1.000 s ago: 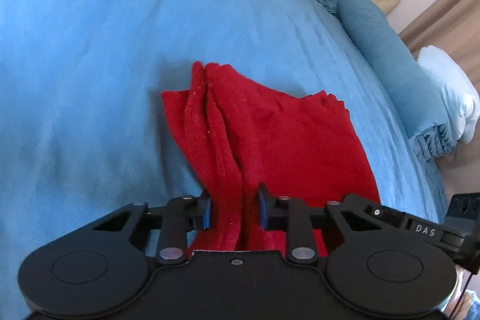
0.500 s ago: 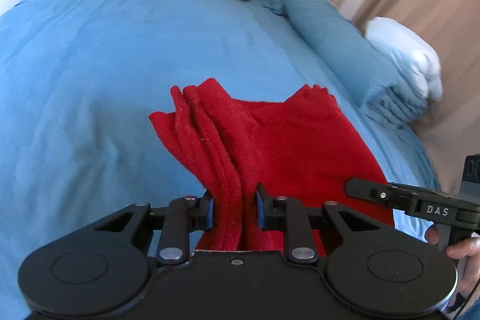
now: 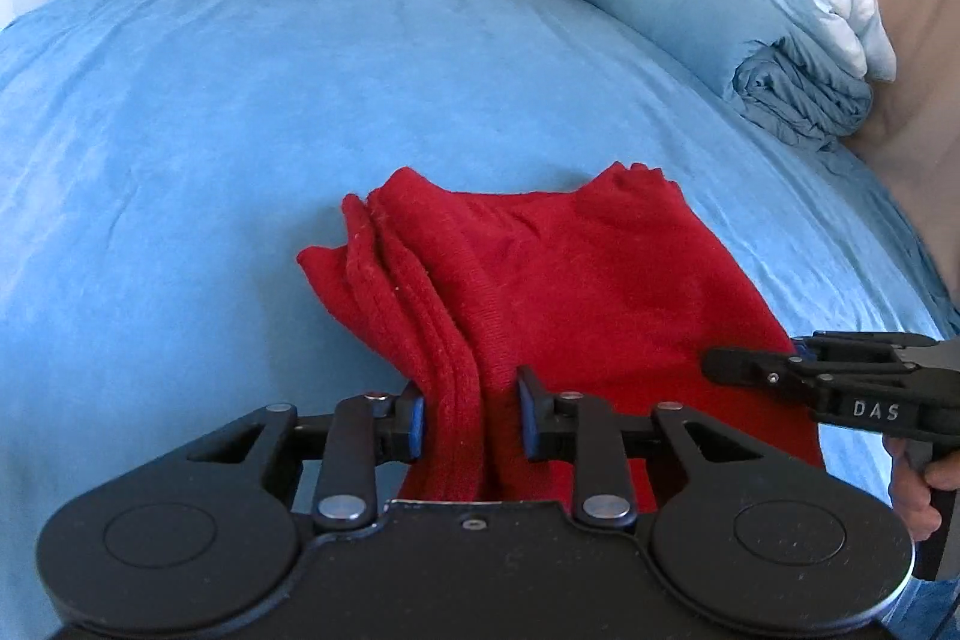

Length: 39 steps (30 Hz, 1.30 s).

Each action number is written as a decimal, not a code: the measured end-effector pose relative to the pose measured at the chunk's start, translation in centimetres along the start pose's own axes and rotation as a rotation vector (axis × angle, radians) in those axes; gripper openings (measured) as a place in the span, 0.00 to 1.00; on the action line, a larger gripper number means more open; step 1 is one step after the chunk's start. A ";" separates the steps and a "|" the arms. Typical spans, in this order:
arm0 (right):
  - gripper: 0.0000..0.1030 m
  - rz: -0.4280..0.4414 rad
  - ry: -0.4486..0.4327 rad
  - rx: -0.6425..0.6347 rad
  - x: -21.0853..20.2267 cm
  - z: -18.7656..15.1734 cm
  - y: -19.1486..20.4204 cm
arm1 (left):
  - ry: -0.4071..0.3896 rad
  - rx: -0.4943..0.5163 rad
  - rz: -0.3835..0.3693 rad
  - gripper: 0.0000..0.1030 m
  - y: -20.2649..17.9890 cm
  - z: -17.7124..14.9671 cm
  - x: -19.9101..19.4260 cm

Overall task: Fold small clothes
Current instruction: 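Open the left gripper and withdraw from the folded sweater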

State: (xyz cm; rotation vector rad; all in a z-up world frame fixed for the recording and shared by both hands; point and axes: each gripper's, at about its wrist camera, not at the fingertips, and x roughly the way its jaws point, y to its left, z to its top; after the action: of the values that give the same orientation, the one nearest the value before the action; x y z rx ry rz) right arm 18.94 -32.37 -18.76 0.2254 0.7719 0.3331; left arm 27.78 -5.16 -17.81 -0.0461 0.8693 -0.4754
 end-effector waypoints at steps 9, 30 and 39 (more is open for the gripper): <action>0.72 -0.026 -0.024 0.044 0.4 -0.5 -0.4 | 0.015 0.037 0.084 0.79 0.3 -0.6 0.6; 1.00 -0.405 -0.161 -0.052 -22.9 4.1 14.7 | -0.297 -0.086 0.232 1.00 -5.1 0.3 -28.7; 1.00 -0.463 -0.077 -0.001 -26.4 -0.7 18.9 | -0.227 -0.098 0.313 1.00 -7.6 -5.3 -30.0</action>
State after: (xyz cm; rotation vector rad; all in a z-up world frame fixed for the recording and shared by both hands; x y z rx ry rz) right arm -3.21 -24.75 3.75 0.0538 0.7242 -0.1124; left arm 4.50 1.45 2.15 -0.0518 0.6604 -0.1302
